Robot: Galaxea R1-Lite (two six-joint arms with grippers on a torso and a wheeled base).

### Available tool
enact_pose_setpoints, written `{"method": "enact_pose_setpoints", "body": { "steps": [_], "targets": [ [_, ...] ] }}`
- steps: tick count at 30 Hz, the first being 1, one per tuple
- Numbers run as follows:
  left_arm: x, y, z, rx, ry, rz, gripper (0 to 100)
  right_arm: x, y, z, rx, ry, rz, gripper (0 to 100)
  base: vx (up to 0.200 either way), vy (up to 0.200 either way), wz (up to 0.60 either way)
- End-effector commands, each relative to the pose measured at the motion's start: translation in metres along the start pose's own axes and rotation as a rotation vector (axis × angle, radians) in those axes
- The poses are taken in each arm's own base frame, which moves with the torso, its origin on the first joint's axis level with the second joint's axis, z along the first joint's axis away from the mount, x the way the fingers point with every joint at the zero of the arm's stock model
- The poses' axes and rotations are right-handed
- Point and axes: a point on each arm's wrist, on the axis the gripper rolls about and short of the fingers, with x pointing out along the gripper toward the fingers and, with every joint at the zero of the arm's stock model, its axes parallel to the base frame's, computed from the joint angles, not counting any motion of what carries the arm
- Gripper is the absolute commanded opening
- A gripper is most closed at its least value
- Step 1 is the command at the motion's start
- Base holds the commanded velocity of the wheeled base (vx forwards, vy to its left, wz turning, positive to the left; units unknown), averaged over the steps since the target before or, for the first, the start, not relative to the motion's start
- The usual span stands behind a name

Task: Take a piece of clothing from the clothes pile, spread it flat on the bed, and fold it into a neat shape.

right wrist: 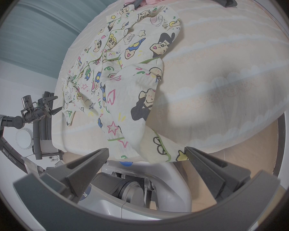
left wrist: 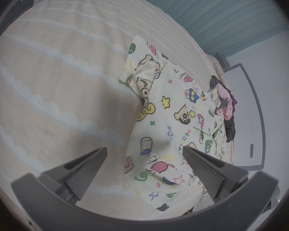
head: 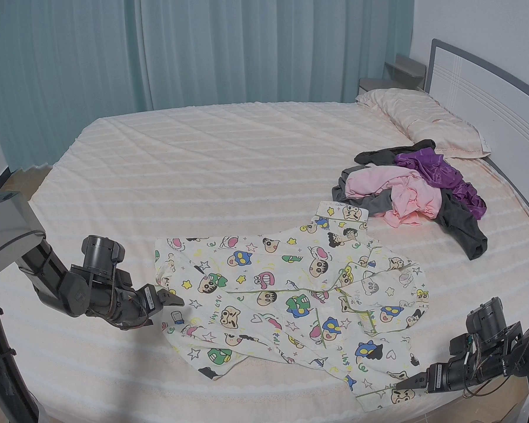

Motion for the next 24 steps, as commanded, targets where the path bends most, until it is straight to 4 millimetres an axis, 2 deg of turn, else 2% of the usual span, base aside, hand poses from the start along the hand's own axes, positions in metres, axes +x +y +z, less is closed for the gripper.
{"method": "enact_pose_setpoints", "body": {
  "steps": [1, 6, 7, 17, 20, 24],
  "targets": [
    [0.016, 0.009, -0.004, -0.015, 0.045, 0.024, 100, 0.000, 0.000, 0.000, 0.000, 0.003, 0.001, 100, 0.000, 0.000, 0.00],
    [0.016, 0.009, -0.005, -0.017, 0.053, 0.017, 100, 0.001, 0.000, 0.000, -0.001, 0.004, 0.000, 100, 0.000, 0.000, 0.00],
    [0.016, 0.008, -0.005, -0.015, 0.054, 0.016, 0, 0.000, 0.000, 0.000, -0.001, 0.003, 0.001, 100, 0.000, 0.000, 0.00],
    [0.016, 0.006, -0.012, -0.012, 0.069, 0.030, 0, 0.000, 0.000, 0.000, -0.003, -0.003, 0.003, 100, 0.000, 0.000, 0.00],
    [0.008, 0.004, -0.012, -0.020, 0.054, 0.022, 0, -0.001, 0.000, 0.000, -0.003, -0.005, 0.003, 100, 0.000, 0.000, 0.00],
    [-0.019, -0.006, -0.013, -0.029, 0.003, -0.017, 0, -0.001, 0.000, 0.000, -0.003, -0.005, 0.003, 100, 0.000, 0.000, 0.00]
  ]
}}
